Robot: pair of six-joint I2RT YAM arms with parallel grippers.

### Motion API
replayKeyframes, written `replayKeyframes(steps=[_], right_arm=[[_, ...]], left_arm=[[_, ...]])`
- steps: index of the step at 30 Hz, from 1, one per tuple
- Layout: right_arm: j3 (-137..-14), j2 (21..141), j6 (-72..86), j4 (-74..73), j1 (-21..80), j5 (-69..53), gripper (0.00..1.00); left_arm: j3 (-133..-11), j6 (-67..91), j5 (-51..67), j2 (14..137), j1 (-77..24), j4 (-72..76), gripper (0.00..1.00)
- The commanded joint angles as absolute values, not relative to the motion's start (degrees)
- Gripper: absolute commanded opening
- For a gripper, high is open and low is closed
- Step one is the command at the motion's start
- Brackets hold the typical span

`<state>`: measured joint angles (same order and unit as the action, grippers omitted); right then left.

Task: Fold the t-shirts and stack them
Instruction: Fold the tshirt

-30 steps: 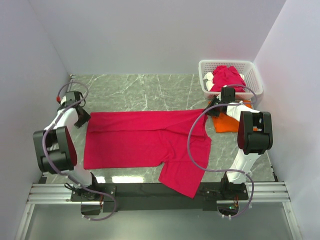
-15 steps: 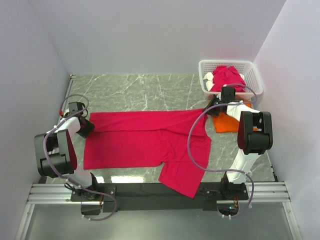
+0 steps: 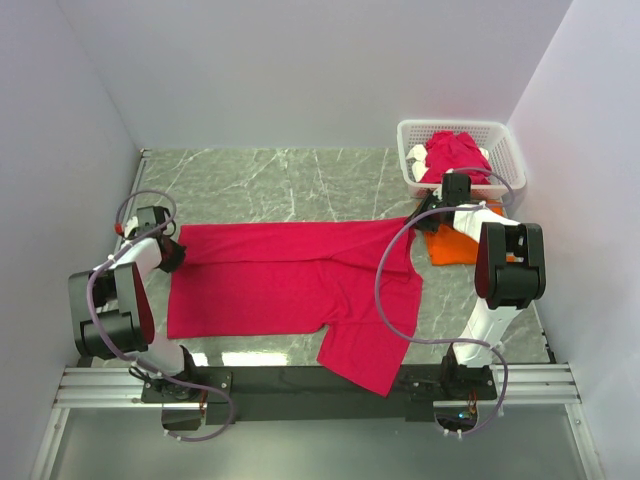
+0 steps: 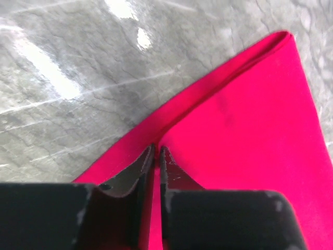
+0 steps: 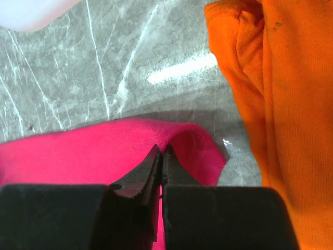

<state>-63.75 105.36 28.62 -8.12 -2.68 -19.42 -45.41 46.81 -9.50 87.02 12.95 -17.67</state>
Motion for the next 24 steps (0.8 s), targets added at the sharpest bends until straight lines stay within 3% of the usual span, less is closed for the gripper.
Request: replayKeyframes(steps=[1, 6, 17, 21, 23, 24], right_arm=[[-65.83, 105.47, 27.95, -6.94, -3.16, -18.99, 0.00], [-66.18, 105.64, 27.86, -8.08, -3.16, -17.06, 0.00], [-67.94, 107.75, 28.21, -13.27, -3.16, -12.39, 0.00], [-68.73, 108.11, 27.86, -14.59, -3.16, -11.43, 0.02], [-69.52, 107.23, 27.34, -16.17, -2.99, -10.99, 0.15], [-69.70, 106.62, 27.07, -16.69, -2.47, -10.81, 0.20]], left_arm=[[-45.61, 47.11, -13.79, 85.61, 13.10, -16.69, 0.11], [-47.54, 44.13, -17.57, 83.58, 13.36, -16.88, 0.02], [-48.87, 42.71, -16.53, 90.26, 13.36, -15.29, 0.04], [-48.08, 43.68, -16.00, 89.47, 13.36, -15.47, 0.12], [-48.43, 43.68, -16.26, 88.51, 13.36, -16.52, 0.19], [-48.51, 43.51, -16.26, 87.98, 13.36, -16.87, 0.28]])
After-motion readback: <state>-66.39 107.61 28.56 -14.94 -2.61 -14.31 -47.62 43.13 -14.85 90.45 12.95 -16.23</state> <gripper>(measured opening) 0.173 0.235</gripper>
